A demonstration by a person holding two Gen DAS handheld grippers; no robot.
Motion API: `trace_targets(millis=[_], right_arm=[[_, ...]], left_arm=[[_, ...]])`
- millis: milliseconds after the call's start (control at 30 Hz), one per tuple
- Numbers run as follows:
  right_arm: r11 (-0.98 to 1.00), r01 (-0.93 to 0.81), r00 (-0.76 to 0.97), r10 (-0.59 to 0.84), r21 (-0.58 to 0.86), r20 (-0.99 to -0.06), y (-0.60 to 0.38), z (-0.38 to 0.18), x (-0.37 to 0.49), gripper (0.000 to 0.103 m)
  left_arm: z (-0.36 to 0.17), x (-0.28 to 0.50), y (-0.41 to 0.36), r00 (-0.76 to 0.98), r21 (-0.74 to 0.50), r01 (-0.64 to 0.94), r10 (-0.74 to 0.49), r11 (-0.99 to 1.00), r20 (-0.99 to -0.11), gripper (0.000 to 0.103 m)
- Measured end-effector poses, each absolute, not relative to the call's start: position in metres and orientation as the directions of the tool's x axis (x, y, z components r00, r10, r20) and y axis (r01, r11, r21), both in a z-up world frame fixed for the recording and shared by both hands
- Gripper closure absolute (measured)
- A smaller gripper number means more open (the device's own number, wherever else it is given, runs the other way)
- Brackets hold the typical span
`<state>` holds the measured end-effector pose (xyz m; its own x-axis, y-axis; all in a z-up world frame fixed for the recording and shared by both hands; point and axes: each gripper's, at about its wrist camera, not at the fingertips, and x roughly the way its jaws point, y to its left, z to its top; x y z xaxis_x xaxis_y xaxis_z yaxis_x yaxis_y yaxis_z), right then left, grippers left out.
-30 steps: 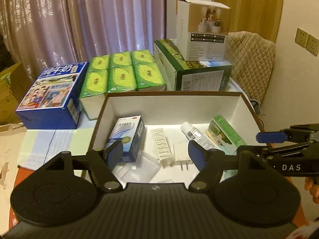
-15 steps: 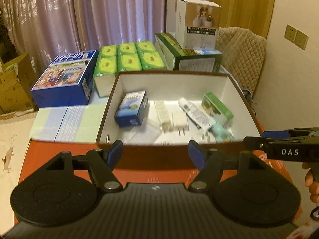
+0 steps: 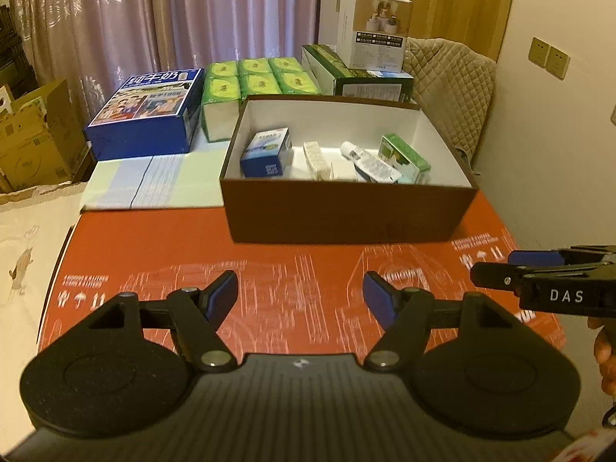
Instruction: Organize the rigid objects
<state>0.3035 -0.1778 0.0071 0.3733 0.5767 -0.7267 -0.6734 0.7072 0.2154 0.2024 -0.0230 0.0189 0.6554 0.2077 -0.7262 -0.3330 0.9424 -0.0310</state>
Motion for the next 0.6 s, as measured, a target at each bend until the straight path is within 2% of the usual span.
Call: trace_targets(millis=[600], right_arm=[[0.692, -0.695, 0.369, 0.577, 0.195, -0.729, -0.208, 0.009, 0.188, 0.047]], left_arm=[[0.010, 0.100, -0.055, 0.643, -0.046, -0.311, 0.175, 0.949, -0.746, 0.035]])
